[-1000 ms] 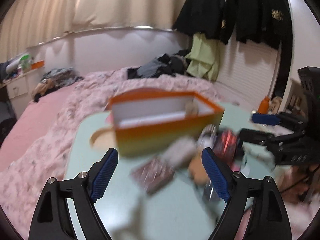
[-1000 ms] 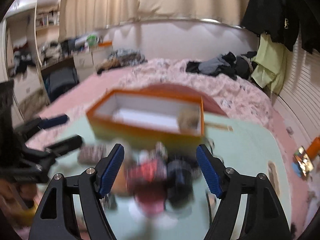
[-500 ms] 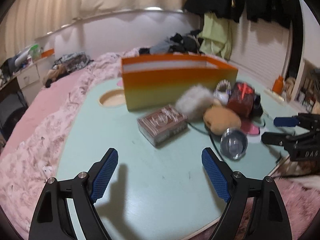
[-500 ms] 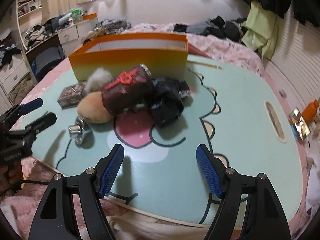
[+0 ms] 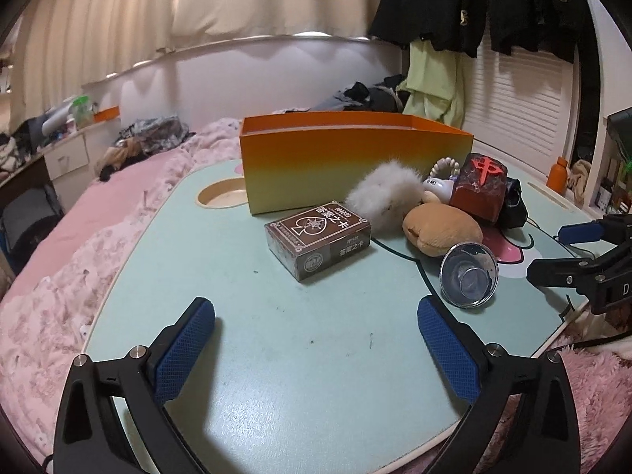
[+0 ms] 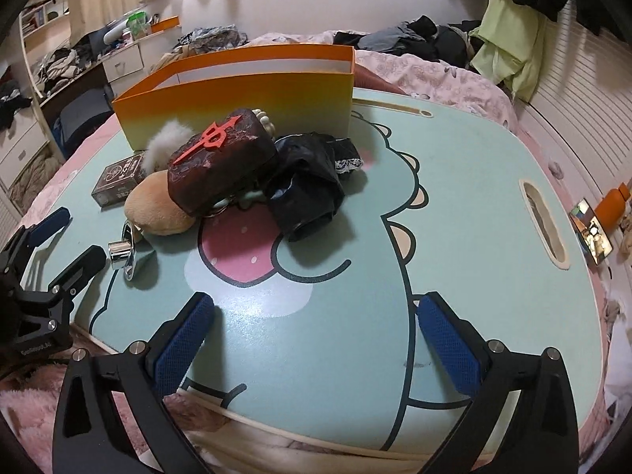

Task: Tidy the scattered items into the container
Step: 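Withdraw both grippers from the box toward the table items, then grasp the dark red-marked block with the right gripper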

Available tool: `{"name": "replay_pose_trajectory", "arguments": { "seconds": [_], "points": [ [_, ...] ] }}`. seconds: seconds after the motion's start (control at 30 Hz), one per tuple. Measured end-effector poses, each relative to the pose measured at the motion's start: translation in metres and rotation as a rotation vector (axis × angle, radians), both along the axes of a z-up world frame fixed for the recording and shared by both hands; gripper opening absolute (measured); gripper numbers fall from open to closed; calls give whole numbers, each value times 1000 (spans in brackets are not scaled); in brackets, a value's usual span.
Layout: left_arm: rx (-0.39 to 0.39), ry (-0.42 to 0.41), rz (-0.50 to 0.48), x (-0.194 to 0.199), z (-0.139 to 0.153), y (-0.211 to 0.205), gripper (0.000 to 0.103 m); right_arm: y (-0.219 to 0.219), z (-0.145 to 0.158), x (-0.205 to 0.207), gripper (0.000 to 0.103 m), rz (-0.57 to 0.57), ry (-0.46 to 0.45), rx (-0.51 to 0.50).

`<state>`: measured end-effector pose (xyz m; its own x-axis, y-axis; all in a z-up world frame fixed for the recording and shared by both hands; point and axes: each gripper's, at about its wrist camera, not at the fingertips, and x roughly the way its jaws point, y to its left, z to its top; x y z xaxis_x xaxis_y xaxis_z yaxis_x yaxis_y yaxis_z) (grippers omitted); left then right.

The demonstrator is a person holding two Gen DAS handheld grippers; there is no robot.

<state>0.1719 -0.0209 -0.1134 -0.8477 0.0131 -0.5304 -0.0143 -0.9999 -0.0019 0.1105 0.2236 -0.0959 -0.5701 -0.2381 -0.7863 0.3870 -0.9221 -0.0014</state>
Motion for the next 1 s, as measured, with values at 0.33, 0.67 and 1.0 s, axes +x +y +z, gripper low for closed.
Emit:
{"name": "replay_pose_trajectory", "arguments": {
  "seconds": [0.33,0.67,1.0],
  "points": [
    [-1,26,-4,1,-2,0,103,4,1,0,103,10,13,-26],
    [-2,30,-3,1,-2,1,103,-1,42,5,88,117,173,-264],
    [-2,29,-3,0,-2,2,103,-65,35,-19,88,224,281,-99]
  ]
}}
